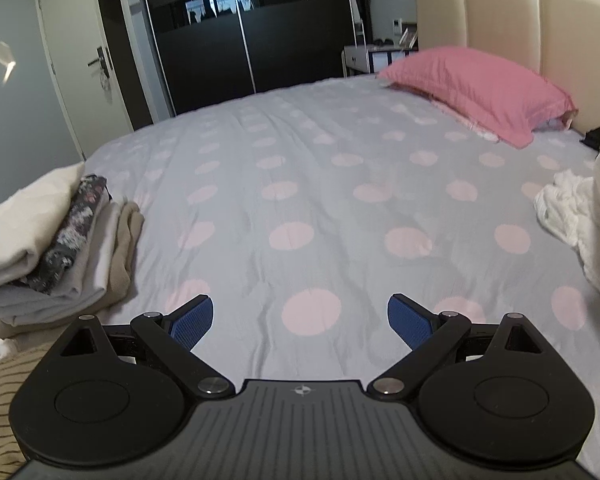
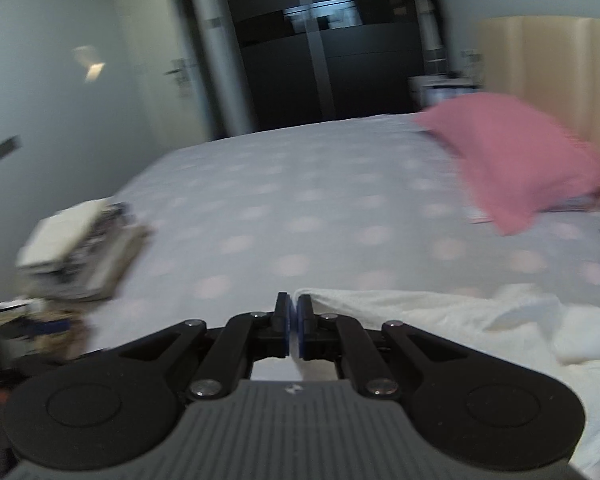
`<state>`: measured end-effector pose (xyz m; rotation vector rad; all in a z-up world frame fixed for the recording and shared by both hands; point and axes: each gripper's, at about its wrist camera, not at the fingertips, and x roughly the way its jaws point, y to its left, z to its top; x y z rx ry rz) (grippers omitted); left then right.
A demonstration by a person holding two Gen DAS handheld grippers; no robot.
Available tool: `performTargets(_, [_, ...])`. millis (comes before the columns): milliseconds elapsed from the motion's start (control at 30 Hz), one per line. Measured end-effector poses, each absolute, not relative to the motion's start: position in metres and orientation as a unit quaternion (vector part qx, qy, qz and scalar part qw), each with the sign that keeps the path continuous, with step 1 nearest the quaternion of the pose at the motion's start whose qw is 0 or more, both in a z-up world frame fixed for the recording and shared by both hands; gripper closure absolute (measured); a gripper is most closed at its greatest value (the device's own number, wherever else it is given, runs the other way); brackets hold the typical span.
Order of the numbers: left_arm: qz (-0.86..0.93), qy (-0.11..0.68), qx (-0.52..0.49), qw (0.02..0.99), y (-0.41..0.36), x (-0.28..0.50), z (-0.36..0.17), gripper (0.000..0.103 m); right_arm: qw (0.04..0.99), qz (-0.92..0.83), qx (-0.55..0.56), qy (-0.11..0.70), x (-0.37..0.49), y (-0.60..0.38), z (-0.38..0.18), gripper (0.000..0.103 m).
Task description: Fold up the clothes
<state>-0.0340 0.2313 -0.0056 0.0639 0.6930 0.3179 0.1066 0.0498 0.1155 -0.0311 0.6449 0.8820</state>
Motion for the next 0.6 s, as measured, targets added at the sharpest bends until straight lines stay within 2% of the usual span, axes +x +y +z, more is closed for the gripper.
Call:
performTargets(267, [0.159,0.316,0.033,0.935,0.235,-0.051,0.012,0.007,0.774,0.532,-0.025,0.343,0.045,0.125,0.091,0.098])
performTargets(300, [0.156,0.317,0.032,0.935,0.236,-0.052,0.012,0.007,0.772,0.530,-0.034,0.351,0.042,0.131,0.083,0.097])
performTargets(333, [0.154,0.318,0.031,0.935,0.236,-0.053,0.011,0.007,0.769,0.527,-0.044,0.358,0.040,0.136,0.074,0.091])
performTargets(500, [0.139,0.330,0.027,0.933,0.236,-0.057,0.004,0.007,0.768,0.507,-0.068,0.386,0.048,0.137,0.043,0.087])
performTargets(600, [0.119,0.342,0.019,0.932,0.233,-0.057,-0.005,0.007,0.783,0.474,-0.077,0.396,0.059,0.121,0.029,0.079])
